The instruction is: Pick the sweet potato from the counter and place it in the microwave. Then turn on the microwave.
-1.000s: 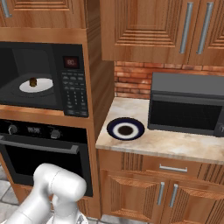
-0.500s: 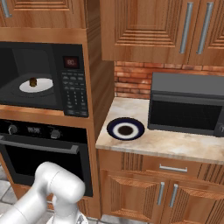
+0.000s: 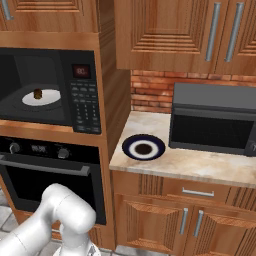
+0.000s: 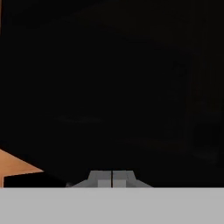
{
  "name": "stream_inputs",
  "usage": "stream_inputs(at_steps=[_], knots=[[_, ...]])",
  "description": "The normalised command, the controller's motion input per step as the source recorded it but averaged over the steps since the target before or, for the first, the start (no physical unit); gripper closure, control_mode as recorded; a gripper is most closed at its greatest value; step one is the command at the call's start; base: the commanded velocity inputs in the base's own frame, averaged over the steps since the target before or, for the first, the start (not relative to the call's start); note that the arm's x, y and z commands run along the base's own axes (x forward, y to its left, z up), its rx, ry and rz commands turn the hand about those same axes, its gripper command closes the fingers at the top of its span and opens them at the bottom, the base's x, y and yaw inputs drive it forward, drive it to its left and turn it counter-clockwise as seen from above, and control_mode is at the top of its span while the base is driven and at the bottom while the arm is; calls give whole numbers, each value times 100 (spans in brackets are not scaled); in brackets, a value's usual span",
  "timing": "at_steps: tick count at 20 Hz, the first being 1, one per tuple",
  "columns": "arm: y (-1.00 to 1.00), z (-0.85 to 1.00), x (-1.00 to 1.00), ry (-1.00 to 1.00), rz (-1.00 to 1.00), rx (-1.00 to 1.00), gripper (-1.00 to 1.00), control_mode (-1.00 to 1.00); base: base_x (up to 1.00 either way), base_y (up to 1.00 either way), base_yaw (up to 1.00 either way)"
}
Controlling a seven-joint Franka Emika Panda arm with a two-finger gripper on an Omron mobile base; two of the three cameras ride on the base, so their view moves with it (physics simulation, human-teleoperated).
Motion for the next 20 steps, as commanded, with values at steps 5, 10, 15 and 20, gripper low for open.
stream_inputs(at_steps=[5,10,15,20], knots=[[-5,-1,16,0,-5,0,100,-100,0,0,0],[-15,0,10,0,-3,0,100,-100,0,0,0],[-25,-2,11,0,0,0,100,-100,0,0,0],[-31,-3,11,0,0,0,100,-100,0,0,0]])
